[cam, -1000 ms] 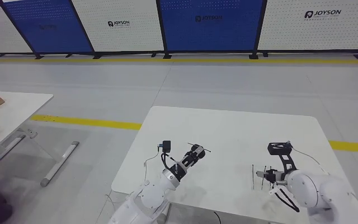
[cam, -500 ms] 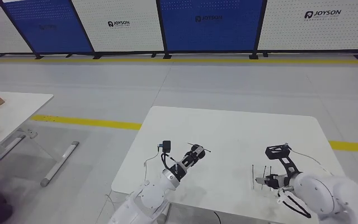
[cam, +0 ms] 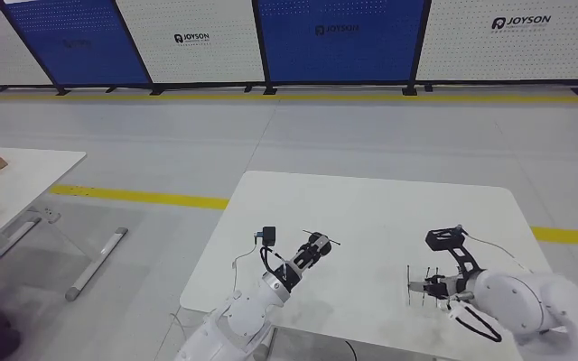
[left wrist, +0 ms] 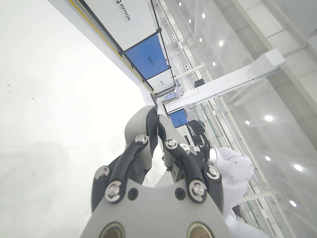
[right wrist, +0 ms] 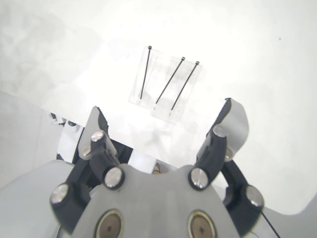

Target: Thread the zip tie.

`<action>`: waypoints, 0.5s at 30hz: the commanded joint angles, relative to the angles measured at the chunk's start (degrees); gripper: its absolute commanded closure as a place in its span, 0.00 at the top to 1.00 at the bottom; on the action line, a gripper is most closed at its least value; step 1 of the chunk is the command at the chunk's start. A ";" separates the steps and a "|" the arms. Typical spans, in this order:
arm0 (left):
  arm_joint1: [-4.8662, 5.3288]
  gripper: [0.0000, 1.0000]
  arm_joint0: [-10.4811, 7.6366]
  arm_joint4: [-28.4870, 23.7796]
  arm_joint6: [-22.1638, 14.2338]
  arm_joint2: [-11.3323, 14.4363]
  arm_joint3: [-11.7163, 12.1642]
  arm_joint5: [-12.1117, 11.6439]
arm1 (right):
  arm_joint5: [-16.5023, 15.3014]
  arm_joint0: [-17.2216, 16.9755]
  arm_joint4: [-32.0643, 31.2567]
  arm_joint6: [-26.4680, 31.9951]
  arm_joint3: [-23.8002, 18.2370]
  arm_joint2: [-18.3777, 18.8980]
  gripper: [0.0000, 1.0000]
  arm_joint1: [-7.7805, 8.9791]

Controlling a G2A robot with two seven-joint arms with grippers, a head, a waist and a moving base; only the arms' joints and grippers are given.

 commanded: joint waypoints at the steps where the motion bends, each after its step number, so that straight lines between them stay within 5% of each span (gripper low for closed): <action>1: 0.00 0.00 0.00 0.00 0.00 0.00 0.00 0.00 | -0.62 0.75 4.02 1.33 -0.46 1.45 1.00 0.02; 6: 0.00 0.00 0.00 0.00 0.00 0.00 0.00 0.00 | 1.09 2.75 5.13 1.40 -0.79 -0.06 1.00 0.55; 9: 0.00 0.00 0.00 0.00 0.00 0.00 0.00 0.00 | 3.39 5.23 5.40 1.40 1.34 -3.68 0.87 0.90; 13: 0.00 0.00 0.00 0.00 0.00 0.00 0.00 0.00 | 6.11 10.65 6.97 1.40 6.96 -9.96 0.57 1.03; 15: 0.00 0.00 0.00 0.00 0.00 0.00 0.00 0.00 | 6.11 12.51 8.29 1.40 9.38 -11.51 0.55 0.95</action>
